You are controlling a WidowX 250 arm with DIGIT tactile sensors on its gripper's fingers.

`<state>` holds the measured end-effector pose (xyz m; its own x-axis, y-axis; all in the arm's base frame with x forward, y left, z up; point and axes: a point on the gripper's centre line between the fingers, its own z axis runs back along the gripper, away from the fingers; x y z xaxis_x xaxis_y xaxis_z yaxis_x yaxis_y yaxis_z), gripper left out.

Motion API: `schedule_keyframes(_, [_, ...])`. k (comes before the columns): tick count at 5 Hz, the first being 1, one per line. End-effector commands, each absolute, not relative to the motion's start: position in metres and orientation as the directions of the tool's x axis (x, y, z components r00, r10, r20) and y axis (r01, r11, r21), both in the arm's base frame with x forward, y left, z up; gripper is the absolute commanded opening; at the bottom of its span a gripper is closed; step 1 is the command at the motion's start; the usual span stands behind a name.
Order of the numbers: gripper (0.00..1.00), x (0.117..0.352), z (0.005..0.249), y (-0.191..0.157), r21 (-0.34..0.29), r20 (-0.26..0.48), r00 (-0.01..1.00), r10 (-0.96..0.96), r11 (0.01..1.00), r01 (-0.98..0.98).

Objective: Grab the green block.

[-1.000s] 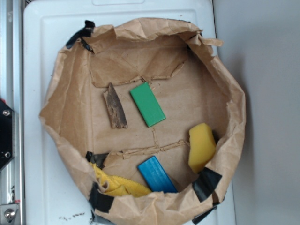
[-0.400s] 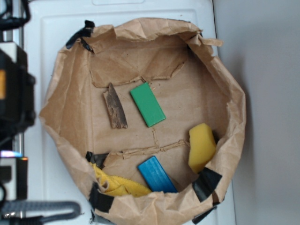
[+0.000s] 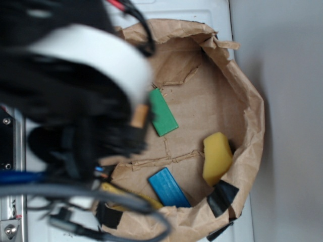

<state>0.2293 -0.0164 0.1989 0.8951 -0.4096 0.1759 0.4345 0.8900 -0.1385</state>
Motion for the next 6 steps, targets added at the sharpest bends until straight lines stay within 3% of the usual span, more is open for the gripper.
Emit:
schedule_keyframes(1, [1.0, 0.261, 0.154, 0.001, -0.026, 0.168, 0.834, -0.526, 0.843, 0.538])
schedule_keyframes(5, [1.0, 0.261, 0.154, 0.001, -0.026, 0.168, 0.834, -0.526, 0.843, 0.538])
schedule_keyframes(6, [1.0, 0.269, 0.136, 0.016, 0.002, 0.187, 0.816, -0.547, 0.831, 0.557])
